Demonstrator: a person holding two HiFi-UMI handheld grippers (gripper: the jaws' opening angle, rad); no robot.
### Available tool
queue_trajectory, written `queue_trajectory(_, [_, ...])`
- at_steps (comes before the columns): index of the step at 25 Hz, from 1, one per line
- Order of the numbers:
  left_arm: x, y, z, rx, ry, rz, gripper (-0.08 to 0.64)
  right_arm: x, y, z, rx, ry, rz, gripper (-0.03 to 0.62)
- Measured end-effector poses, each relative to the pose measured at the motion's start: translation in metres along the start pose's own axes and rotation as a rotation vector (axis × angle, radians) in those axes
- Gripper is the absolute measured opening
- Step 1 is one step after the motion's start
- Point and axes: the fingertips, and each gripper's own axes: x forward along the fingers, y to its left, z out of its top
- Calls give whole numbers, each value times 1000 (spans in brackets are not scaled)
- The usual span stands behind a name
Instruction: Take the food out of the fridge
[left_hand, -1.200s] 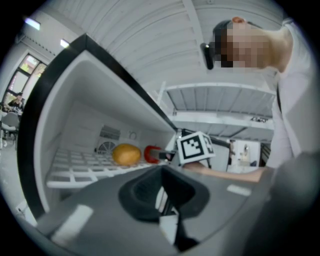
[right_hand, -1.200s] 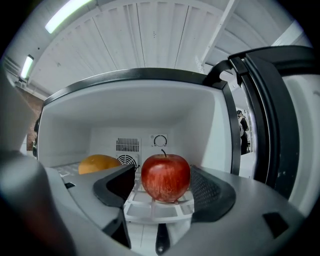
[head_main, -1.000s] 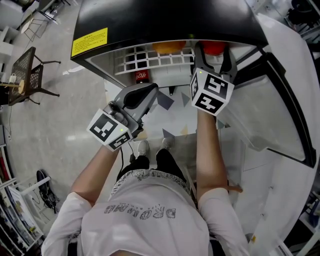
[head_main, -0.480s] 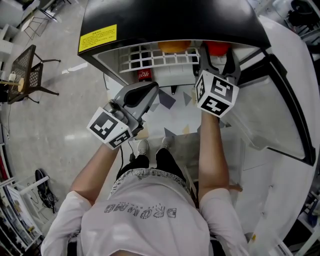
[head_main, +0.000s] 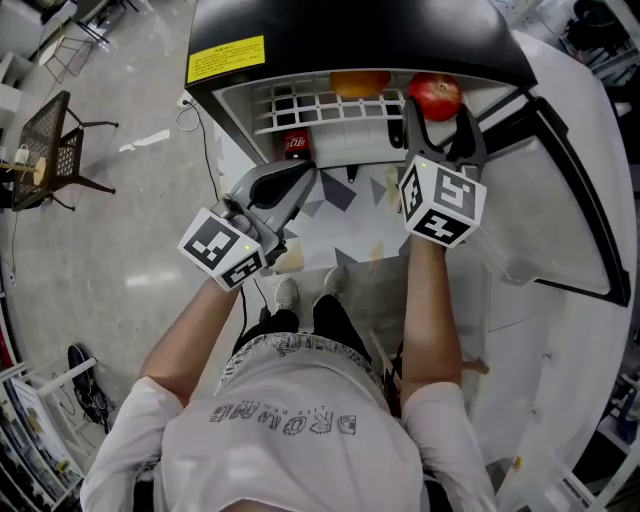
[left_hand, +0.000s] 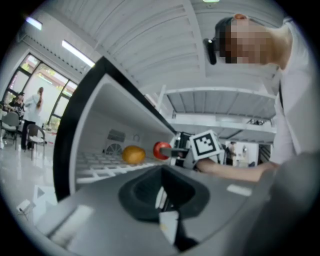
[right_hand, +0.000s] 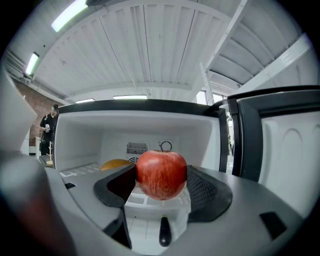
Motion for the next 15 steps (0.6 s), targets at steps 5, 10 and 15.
queue_trajectory(5, [-13,-5,3,3,-5,-19,8,-25,9,5,-4,-4,4,301])
queue_trajectory(10, [-27,-9,5,10,-7,-37,8,-47,20,1,13,0,25,301])
queue_trajectory(15, [-41,-11,8,16,-7,-50,8,-68,32,2,22,-1,41,301])
